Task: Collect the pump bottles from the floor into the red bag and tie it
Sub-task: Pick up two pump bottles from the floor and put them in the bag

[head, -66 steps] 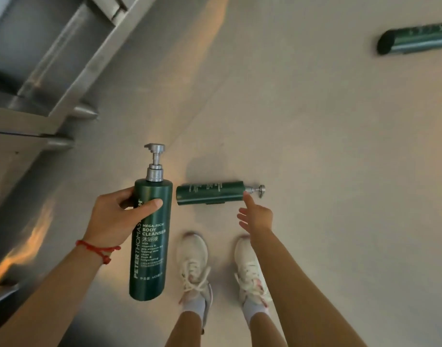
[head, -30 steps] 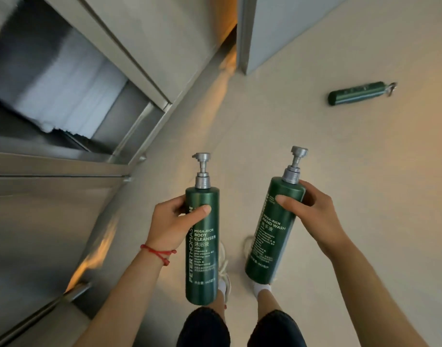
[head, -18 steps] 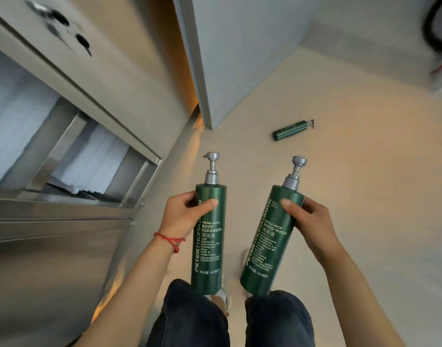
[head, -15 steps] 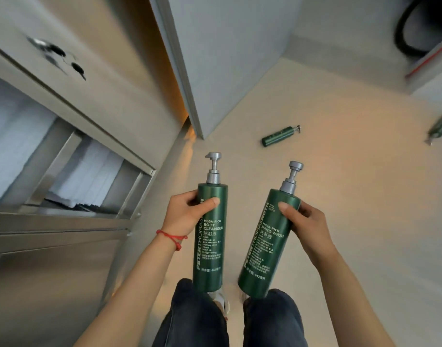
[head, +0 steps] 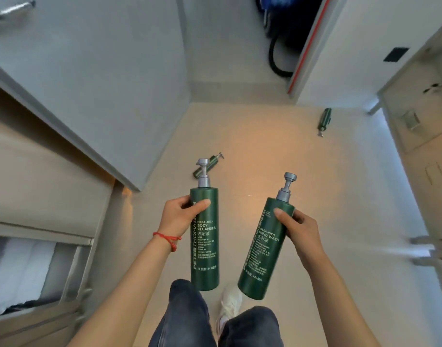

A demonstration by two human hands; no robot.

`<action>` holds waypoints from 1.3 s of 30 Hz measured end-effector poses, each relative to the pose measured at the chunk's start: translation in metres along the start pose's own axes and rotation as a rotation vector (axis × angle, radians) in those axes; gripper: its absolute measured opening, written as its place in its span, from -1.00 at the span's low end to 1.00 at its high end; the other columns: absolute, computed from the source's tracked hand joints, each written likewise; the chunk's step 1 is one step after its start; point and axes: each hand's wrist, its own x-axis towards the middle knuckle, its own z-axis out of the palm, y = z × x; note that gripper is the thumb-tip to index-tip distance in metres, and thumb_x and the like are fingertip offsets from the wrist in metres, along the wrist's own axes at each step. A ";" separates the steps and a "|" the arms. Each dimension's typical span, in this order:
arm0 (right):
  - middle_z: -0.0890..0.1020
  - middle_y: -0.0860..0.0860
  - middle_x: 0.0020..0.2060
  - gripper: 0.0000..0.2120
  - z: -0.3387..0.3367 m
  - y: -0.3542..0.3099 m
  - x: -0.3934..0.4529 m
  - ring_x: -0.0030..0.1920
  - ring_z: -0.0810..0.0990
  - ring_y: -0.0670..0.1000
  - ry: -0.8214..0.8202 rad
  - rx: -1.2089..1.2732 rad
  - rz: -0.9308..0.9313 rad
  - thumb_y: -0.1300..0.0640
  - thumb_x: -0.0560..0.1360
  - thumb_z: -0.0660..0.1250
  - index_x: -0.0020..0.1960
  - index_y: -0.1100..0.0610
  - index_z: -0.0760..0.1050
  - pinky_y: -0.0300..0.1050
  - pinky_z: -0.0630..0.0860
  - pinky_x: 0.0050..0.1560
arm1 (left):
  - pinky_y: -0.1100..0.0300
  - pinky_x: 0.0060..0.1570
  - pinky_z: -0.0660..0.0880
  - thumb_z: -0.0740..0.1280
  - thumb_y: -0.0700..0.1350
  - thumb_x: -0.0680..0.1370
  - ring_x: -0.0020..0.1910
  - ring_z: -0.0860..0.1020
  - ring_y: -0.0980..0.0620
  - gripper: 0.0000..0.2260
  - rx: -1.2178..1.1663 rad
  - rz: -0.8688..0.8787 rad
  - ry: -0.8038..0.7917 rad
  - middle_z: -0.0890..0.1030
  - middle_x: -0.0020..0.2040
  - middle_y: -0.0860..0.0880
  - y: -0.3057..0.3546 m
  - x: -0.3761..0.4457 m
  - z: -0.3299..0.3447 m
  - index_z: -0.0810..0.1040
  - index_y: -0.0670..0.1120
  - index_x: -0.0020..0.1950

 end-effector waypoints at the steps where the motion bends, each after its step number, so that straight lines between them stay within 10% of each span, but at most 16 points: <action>1: 0.71 -0.04 -0.27 -0.90 -0.014 -0.001 0.000 -0.21 0.65 -0.04 0.036 0.019 0.000 0.07 0.34 0.44 -0.19 0.08 0.64 -0.12 0.55 -0.11 | 0.44 -0.46 0.45 0.44 -0.18 0.37 -0.46 0.56 0.28 -0.91 0.010 0.004 -0.034 0.63 -0.47 0.18 0.007 0.005 0.015 0.61 0.01 -0.27; 21: 0.71 -0.12 -0.31 -0.94 -0.198 0.015 -0.075 -0.29 0.65 -0.16 1.013 0.465 -0.019 0.09 0.33 0.46 -0.20 0.03 0.63 -0.37 0.51 -0.33 | 0.42 -0.44 0.47 0.43 -0.20 0.39 -0.42 0.59 0.21 -0.92 0.443 0.141 -1.001 0.64 -0.33 0.04 0.103 0.050 0.327 0.61 -0.02 -0.25; 39: 0.68 -0.09 -0.32 -0.95 -0.326 0.107 -0.280 -0.34 0.62 -0.18 1.645 0.670 -0.009 0.13 0.35 0.45 -0.20 0.08 0.60 -0.39 0.50 -0.36 | 0.41 -0.42 0.48 0.45 -0.16 0.37 -0.39 0.61 0.22 -0.93 0.601 0.300 -1.636 0.66 -0.38 0.11 0.044 -0.200 0.574 0.61 0.00 -0.22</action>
